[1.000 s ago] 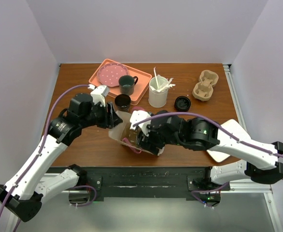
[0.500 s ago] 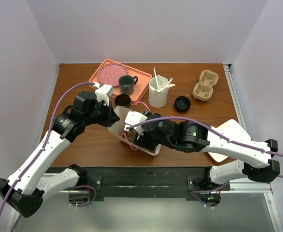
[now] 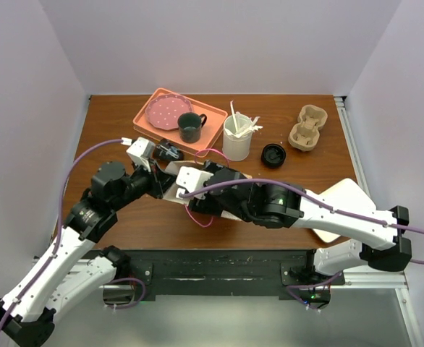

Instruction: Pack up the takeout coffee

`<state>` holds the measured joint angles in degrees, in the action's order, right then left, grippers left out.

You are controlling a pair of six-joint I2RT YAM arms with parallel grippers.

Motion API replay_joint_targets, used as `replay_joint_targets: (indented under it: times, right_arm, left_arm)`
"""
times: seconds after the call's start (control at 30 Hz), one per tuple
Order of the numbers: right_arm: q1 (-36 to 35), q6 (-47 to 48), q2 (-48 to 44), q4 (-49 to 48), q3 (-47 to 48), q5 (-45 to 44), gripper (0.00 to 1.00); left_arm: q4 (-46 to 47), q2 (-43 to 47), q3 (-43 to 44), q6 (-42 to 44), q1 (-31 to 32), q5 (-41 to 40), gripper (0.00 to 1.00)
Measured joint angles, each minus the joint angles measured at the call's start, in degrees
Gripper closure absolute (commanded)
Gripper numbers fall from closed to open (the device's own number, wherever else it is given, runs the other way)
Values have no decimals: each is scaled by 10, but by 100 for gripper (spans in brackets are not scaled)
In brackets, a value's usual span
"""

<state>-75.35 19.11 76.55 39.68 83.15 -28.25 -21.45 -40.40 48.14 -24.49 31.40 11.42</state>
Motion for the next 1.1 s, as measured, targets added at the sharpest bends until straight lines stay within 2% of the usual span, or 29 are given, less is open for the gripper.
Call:
replay_joint_targets:
  times: [0.17,0.4,0.47,0.63,0.97,1.1]
  right_arm:
    - [0,-7,-6,-1,-37,10,68]
    - [0,-28,-36,41,-83,40,68]
    - [0,-33,-48,49,-88,43,68]
    - [0,-42,-60,54,-96,50,68]
    - [0,-63,-61,50,-125,54,69]
    - [0,-65,-70,46,-149,55,69]
  left_arm:
    - [-10,16,-42,-5,2,12,98]
    - [-10,45,-64,-9,2,47,70]
    - [-10,46,-64,-8,2,53,66]
    - [-24,44,-64,-3,2,60,64]
    - [-61,37,-62,0,2,61,47]
    - [-61,36,-62,-1,2,77,44]
